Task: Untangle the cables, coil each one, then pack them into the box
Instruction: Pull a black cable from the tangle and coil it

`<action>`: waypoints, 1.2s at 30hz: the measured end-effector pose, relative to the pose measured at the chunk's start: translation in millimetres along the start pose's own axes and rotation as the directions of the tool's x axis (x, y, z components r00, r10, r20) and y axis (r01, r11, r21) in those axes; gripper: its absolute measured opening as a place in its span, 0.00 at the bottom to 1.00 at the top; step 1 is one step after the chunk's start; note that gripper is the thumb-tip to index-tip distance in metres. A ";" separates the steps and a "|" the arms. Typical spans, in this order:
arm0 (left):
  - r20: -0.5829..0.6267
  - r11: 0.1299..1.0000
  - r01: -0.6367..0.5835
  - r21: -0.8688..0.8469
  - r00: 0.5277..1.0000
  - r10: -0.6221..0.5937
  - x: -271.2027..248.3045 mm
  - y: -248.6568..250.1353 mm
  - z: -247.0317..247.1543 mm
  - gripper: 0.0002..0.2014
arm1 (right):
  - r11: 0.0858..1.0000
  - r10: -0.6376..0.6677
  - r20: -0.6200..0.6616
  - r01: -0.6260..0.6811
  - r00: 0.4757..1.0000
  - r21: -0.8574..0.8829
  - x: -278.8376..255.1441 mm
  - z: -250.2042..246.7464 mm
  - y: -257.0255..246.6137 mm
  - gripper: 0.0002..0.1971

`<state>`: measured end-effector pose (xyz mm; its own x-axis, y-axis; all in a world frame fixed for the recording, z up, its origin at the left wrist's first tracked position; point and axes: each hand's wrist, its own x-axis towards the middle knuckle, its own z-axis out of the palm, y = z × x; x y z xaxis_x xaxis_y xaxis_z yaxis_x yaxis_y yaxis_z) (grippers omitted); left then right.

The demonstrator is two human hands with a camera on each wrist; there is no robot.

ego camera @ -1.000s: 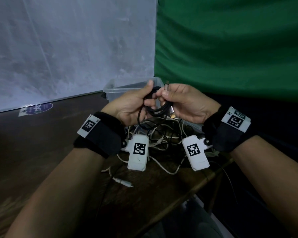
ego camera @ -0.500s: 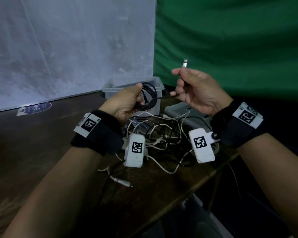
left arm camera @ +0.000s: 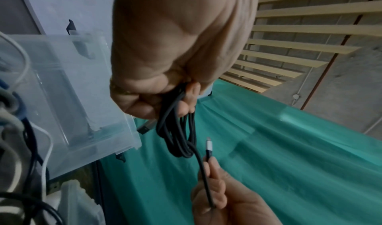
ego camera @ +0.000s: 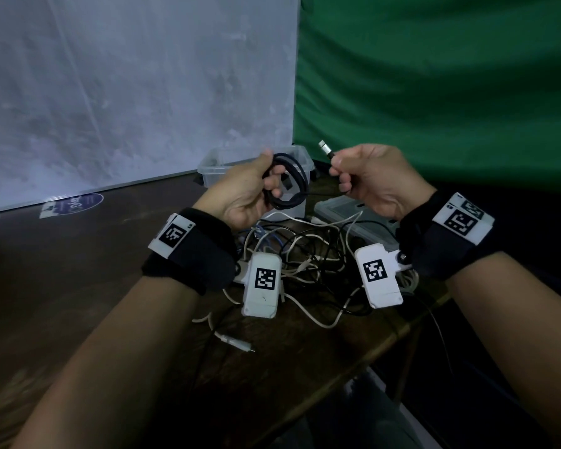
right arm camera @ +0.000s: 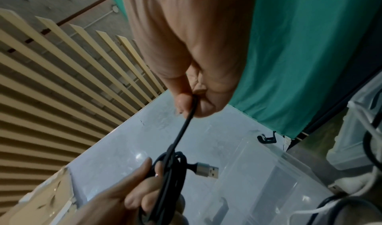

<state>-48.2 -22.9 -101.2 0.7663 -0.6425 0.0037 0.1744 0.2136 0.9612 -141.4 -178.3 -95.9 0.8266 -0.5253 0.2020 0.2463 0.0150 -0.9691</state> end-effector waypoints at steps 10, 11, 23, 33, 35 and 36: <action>0.161 0.989 -0.147 0.025 0.977 0.141 -5.9 -3.4 3.8 0.16 | 0.961 0.062 0.185 -0.009 0.981 -0.275 -0.8 3.4 8.4 0.12; 0.166 0.989 -0.146 0.023 0.976 0.140 -5.9 -3.7 3.7 0.16 | 0.975 0.056 0.220 -0.006 0.974 -0.223 -2.0 4.1 6.9 0.11; 0.129 0.978 -0.124 0.170 0.986 0.103 -4.6 -10.0 9.8 0.09 | 0.980 0.062 0.398 0.019 0.915 -0.196 -8.4 9.8 0.4 0.14; 0.054 0.889 -0.232 0.394 0.972 0.230 -7.3 -2.1 6.7 0.07 | 0.978 0.061 0.225 -0.013 0.973 -0.206 -3.4 19.0 5.9 0.09; 0.074 0.875 -0.242 0.418 0.970 0.233 -8.0 -3.5 7.6 0.04 | 0.975 0.067 0.222 -0.017 0.973 -0.221 -4.3 20.9 6.3 0.11; 0.066 0.873 -0.239 0.424 0.970 0.234 -8.0 -3.3 7.2 0.03 | 0.974 0.076 0.204 -0.029 0.976 -0.224 -4.0 21.1 6.8 0.11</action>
<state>-59.4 -23.8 -102.4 0.7436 -0.6216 0.2465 -0.2935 0.0278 0.9556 -132.4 -158.1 -100.4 0.9287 -0.3378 0.1527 0.1027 -0.1612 -0.9816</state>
